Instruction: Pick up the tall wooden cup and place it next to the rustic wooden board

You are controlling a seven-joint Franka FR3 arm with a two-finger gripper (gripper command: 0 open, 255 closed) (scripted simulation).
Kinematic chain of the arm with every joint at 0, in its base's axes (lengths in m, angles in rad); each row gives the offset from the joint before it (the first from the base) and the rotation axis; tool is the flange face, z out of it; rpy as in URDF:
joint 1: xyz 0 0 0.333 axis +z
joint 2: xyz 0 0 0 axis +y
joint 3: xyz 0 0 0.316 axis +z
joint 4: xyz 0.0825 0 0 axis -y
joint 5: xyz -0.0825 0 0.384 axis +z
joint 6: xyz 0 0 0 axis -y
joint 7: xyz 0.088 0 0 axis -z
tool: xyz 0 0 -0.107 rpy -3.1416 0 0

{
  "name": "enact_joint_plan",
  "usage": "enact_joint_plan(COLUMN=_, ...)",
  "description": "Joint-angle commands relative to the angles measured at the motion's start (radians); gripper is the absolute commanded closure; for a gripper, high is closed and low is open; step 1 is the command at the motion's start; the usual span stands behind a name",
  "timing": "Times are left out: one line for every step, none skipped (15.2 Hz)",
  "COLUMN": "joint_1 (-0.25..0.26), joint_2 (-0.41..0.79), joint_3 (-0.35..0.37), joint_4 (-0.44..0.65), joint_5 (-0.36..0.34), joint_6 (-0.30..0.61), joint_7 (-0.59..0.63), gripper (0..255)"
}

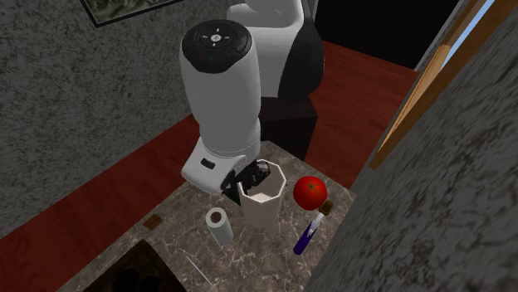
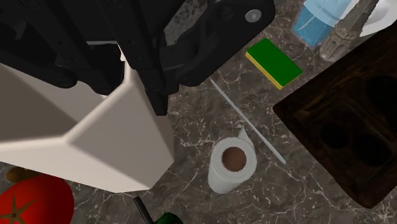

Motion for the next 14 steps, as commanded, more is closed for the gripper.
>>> enact_joint_plan(joint_1=-0.03, joint_2=0.015, joint_3=-0.007, joint_4=-0.008, joint_5=0.005, joint_6=0.024, joint_7=-0.04, gripper=255)
enact_joint_plan(joint_1=-0.045, joint_2=0.027, joint_3=-0.011, joint_4=-0.001, joint_5=0.008, joint_6=0.029, joint_7=-0.058, gripper=255)
enact_joint_plan(joint_1=-0.06, joint_2=0.041, joint_3=-0.014, joint_4=0.008, joint_5=0.011, joint_6=0.034, joint_7=-0.076, gripper=255)
enact_joint_plan(joint_1=-0.074, joint_2=0.055, joint_3=-0.017, joint_4=0.019, joint_5=0.014, joint_6=0.037, joint_7=-0.093, gripper=255)
enact_joint_plan(joint_1=-0.089, joint_2=0.071, joint_3=-0.02, joint_4=0.031, joint_5=0.017, joint_6=0.041, joint_7=-0.111, gripper=255)
enact_joint_plan(joint_1=-0.105, joint_2=0.087, joint_3=-0.022, joint_4=0.045, joint_5=0.02, joint_6=0.043, joint_7=-0.128, gripper=255)
enact_joint_plan(joint_1=-0.12, joint_2=0.105, joint_3=-0.024, joint_4=0.061, joint_5=0.023, joint_6=0.045, joint_7=-0.145, gripper=255)
enact_joint_plan(joint_1=-0.135, joint_2=0.123, joint_3=-0.027, joint_4=0.078, joint_5=0.026, joint_6=0.045, joint_7=-0.162, gripper=255)
enact_joint_plan(joint_1=-0.151, joint_2=0.143, joint_3=-0.029, joint_4=0.098, joint_5=0.029, joint_6=0.045, joint_7=-0.179, gripper=255)
enact_joint_plan(joint_1=-0.166, joint_2=0.163, joint_3=-0.031, joint_4=0.12, joint_5=0.032, joint_6=0.044, joint_7=-0.196, gripper=255)
enact_joint_plan(joint_1=-0.182, joint_2=0.185, joint_3=-0.032, joint_4=0.143, joint_5=0.035, joint_6=0.042, joint_7=-0.212, gripper=255)
enact_joint_plan(joint_1=-0.198, joint_2=0.208, joint_3=-0.033, joint_4=0.17, joint_5=0.037, joint_6=0.039, joint_7=-0.227, gripper=255)
enact_joint_plan(joint_1=-0.214, joint_2=0.233, joint_3=-0.035, joint_4=0.199, joint_5=0.04, joint_6=0.034, joint_7=-0.243, gripper=255)
enact_joint_plan(joint_1=-0.23, joint_2=0.259, joint_3=-0.036, joint_4=0.231, joint_5=0.043, joint_6=0.028, joint_7=-0.258, gripper=255)
